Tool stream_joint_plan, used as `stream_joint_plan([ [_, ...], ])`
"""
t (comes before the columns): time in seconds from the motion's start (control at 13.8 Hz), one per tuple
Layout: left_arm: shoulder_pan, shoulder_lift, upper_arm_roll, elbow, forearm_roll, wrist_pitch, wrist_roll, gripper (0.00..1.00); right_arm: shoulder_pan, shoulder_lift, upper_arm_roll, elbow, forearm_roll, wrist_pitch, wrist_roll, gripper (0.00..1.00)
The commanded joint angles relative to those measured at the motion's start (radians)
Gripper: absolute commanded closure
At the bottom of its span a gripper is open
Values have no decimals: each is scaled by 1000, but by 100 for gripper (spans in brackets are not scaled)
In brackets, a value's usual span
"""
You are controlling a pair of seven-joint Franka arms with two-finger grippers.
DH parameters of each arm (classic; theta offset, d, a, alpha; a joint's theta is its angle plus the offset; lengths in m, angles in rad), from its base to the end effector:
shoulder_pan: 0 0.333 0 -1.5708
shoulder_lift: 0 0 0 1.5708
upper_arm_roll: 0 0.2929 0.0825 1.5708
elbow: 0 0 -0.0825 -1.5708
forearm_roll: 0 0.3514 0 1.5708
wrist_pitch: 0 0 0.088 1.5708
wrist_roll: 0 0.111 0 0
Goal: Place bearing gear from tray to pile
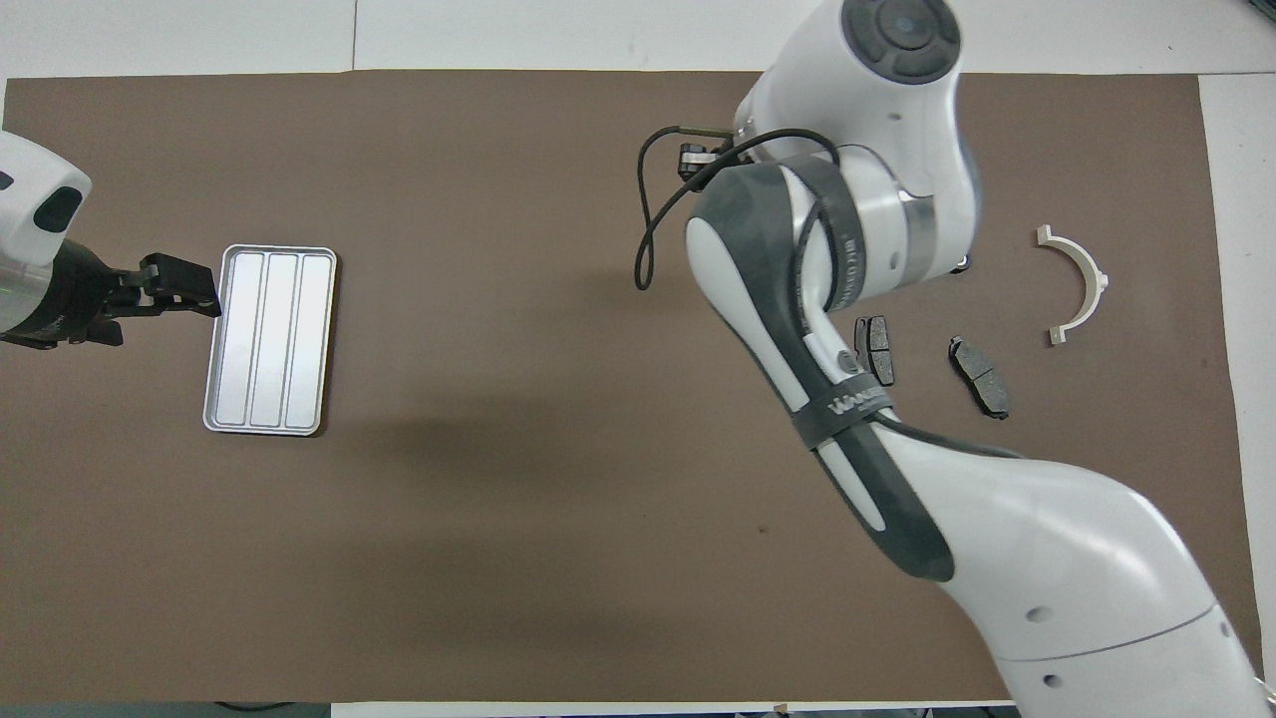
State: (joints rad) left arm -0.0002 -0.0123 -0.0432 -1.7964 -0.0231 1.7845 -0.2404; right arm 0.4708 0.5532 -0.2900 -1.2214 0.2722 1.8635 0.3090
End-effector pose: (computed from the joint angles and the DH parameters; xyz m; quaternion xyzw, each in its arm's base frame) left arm 0.5273 -0.0251 0.5222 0.9948 0.1008 -0.0014 0.0109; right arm 0.6550 0.1898 0.4569 -0.9943 0.0712 -0.0387 0.0695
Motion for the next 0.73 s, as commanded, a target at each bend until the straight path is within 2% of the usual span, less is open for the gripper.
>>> stream_joint_plan([
  [0.0,-8,-5,11,-1,-18,7,7,0,-111,-124,23,-147,-28,-47,-144,100],
  [0.29,-8,-3,11,-1,-18,7,6,0,-214,-190,23,-283,-30,-41,-274,100],
  [0.51,-8,-3,11,-1,-18,9,6,0,-245,-228,28,-381,-30,32,-312,100],
  [0.65,-8,-3,11,-1,-18,9,6,0,-245,-231,28,-412,-30,80,-317,100],
])
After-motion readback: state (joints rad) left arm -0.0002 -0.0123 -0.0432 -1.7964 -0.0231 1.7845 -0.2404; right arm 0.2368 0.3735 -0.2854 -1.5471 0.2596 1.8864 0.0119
